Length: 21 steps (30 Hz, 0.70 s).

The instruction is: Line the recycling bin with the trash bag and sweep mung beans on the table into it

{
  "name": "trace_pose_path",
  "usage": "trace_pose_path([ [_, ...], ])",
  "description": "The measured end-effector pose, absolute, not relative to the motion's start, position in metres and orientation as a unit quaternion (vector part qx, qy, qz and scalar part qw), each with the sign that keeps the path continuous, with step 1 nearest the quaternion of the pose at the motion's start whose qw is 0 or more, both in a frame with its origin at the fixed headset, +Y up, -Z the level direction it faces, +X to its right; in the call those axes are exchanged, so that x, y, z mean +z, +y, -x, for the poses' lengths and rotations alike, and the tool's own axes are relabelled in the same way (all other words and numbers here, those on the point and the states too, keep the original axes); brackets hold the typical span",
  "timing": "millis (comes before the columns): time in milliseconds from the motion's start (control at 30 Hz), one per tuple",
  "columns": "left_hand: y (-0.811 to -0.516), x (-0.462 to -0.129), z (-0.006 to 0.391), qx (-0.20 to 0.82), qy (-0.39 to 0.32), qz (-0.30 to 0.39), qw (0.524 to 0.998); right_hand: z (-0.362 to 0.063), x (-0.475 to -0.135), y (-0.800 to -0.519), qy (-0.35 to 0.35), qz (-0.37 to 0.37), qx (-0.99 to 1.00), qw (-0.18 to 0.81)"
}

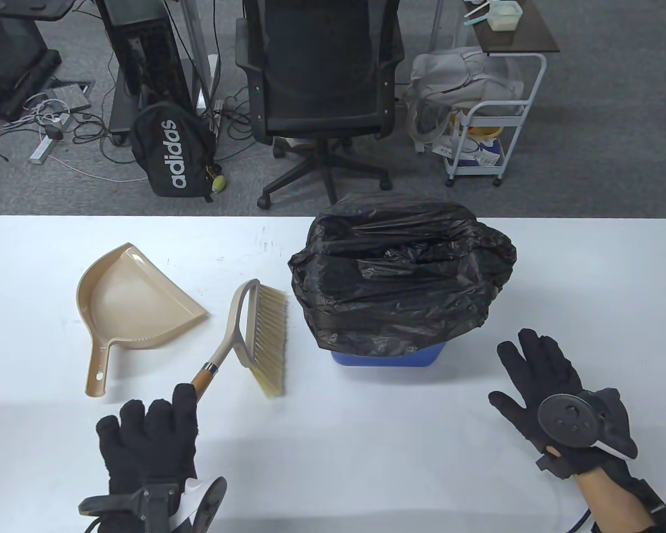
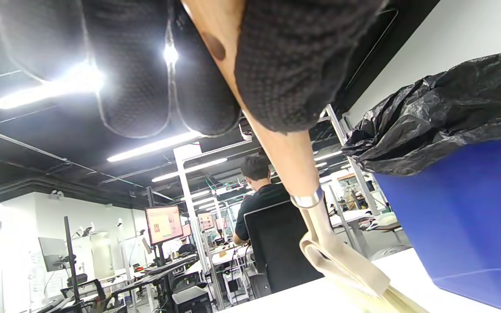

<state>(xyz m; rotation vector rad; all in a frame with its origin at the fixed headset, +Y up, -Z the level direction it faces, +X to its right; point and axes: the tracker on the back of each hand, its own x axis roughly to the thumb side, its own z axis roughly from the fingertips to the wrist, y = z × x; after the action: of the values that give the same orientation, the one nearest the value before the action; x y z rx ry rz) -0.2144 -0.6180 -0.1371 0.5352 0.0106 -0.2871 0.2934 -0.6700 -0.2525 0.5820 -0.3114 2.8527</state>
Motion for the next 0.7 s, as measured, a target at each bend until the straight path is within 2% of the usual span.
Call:
trace_pose_path([
  [333, -0.638, -0.150, 0.222, -0.218, -0.020, -0.282, 0.934, -0.292, -0.252, -0.670, -0.106, -0.197, 0.969, 0.101],
  [700, -0.651, -0.182, 0.218, -0.209, -0.007, -0.295, 0.932, -0.289, -0.253, -0.671, -0.103, -0.197, 0.970, 0.095],
])
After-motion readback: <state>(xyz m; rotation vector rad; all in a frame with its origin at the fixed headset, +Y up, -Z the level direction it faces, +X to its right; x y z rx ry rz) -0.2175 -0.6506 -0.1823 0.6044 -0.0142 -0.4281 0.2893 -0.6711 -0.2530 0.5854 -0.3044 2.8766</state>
